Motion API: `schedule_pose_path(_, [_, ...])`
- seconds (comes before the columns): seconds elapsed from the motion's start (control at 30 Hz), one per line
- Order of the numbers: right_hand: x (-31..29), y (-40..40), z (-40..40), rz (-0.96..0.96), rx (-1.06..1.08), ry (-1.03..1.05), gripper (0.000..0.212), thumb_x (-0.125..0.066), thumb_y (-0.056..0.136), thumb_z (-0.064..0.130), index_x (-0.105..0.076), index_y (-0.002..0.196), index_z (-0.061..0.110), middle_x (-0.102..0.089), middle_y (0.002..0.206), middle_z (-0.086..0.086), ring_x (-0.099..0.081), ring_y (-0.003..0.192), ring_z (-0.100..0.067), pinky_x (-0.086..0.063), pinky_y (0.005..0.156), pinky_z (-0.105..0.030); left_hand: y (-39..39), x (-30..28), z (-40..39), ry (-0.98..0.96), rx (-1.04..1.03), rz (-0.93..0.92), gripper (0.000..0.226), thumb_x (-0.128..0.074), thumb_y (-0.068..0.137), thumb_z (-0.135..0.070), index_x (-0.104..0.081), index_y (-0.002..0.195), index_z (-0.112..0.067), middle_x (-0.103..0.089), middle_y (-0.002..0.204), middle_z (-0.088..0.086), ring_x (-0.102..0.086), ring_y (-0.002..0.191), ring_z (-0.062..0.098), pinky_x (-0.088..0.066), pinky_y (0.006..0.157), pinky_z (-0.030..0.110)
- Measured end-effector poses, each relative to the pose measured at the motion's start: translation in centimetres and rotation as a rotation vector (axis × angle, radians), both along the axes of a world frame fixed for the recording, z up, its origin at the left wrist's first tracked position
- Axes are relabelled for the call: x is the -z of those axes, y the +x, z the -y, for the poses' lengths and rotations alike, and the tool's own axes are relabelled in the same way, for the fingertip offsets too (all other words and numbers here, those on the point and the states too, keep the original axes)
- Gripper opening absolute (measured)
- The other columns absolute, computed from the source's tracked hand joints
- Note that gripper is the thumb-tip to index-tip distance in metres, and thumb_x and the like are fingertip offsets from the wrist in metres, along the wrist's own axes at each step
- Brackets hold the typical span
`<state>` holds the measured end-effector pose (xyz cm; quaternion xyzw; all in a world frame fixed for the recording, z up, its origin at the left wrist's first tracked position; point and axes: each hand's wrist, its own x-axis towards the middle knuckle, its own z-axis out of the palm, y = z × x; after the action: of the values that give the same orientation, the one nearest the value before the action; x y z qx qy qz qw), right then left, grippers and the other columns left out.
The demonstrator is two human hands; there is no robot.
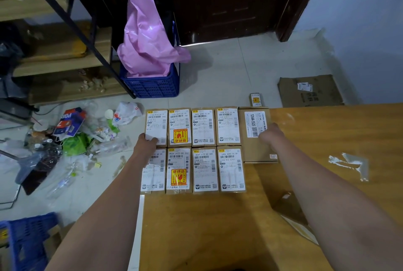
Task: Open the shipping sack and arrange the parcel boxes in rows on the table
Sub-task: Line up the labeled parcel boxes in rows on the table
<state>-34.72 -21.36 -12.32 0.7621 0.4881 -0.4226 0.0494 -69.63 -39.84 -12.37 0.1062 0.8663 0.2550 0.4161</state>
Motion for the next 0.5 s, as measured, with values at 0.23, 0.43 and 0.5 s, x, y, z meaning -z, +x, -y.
schedule_pose_path(0.23, [-1.6,-1.6,1.8,0.108,0.095,0.126,0.08,-0.065,0.089,0.015,-0.015,0.152,0.009,-0.035,0.146,-0.023,-0.036,0.135,-0.037,-0.036,0.107,-0.044,0.5,-0.9,1.0,-0.025,-0.01,-0.022,0.054,-0.048,0.097,-0.025,-0.032,0.145,-0.008,-0.058,0.126,0.017,-0.06,0.098,0.031,-0.051,0.084,0.04])
schedule_pose_path(0.43, [-2.6,-3.1,4.4,0.067,0.056,0.236,0.043,-0.059,0.092,0.014,-0.048,0.132,0.004,-0.059,0.129,-0.018,-0.061,0.113,-0.035,-0.054,0.081,-0.035,0.7,-1.2,2.9,-0.053,-0.024,-0.028,0.061,-0.045,0.1,-0.027,-0.022,0.152,-0.005,-0.047,0.143,0.02,-0.051,0.124,0.036,-0.044,0.087,0.038])
schedule_pose_path(0.5, [-3.2,-3.5,5.5,0.079,-0.046,0.161,0.029,-0.057,0.093,0.015,-0.058,0.12,0.006,-0.066,0.119,-0.012,-0.065,0.103,-0.031,-0.055,0.07,-0.031,0.9,-1.5,3.6,-0.066,-0.031,-0.017,0.06,-0.044,0.1,-0.027,-0.025,0.15,0.0,-0.047,0.142,0.021,-0.05,0.125,0.036,-0.041,0.084,0.037])
